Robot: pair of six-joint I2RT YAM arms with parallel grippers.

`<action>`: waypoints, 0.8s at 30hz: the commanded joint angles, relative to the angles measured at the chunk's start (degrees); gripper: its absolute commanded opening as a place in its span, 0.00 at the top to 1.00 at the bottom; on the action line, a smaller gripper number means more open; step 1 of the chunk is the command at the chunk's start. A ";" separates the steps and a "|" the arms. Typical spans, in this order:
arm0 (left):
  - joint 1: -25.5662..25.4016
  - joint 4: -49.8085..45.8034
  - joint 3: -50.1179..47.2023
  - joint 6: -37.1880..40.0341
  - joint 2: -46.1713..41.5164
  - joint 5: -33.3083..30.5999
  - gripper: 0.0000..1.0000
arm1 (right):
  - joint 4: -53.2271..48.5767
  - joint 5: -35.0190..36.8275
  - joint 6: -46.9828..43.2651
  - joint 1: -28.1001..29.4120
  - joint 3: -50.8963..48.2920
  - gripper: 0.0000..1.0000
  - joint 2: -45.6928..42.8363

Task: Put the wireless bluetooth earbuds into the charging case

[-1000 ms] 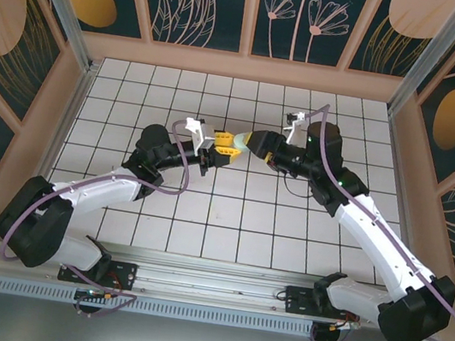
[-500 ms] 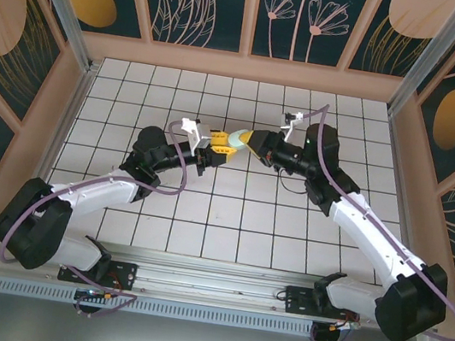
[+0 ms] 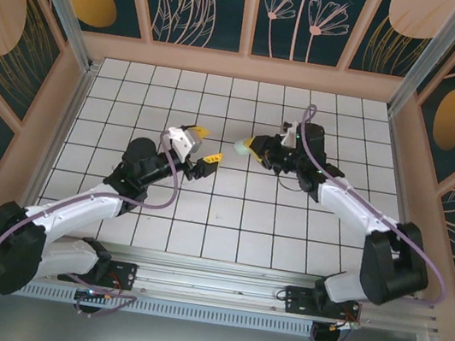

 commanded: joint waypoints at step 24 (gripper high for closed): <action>3.44 -5.84 -9.36 -1.84 -12.07 -11.10 0.24 | -14.08 1.98 -14.53 10.62 38.92 0.83 47.85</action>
